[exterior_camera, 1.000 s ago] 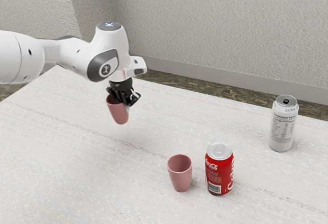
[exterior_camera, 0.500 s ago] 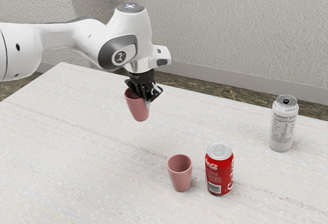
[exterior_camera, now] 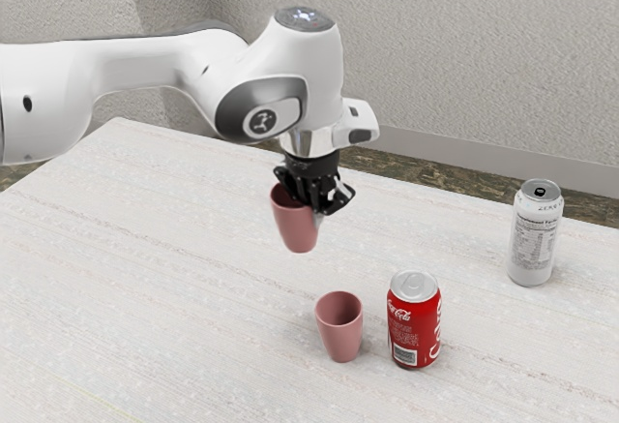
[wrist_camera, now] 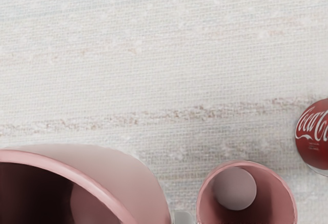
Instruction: Place the left cup onto the right cup
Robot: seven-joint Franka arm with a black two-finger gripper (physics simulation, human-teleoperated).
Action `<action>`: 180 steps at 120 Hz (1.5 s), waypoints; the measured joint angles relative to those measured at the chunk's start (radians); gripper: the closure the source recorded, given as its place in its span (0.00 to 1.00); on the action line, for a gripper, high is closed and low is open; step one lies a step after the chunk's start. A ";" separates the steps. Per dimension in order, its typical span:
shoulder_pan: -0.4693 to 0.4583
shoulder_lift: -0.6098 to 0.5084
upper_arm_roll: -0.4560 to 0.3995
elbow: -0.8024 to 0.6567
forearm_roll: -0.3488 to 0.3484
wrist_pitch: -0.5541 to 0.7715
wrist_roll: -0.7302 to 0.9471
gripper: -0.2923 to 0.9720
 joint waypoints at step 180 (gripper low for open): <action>-0.016 0.144 -0.144 0.029 0.086 -0.006 -0.531 0.85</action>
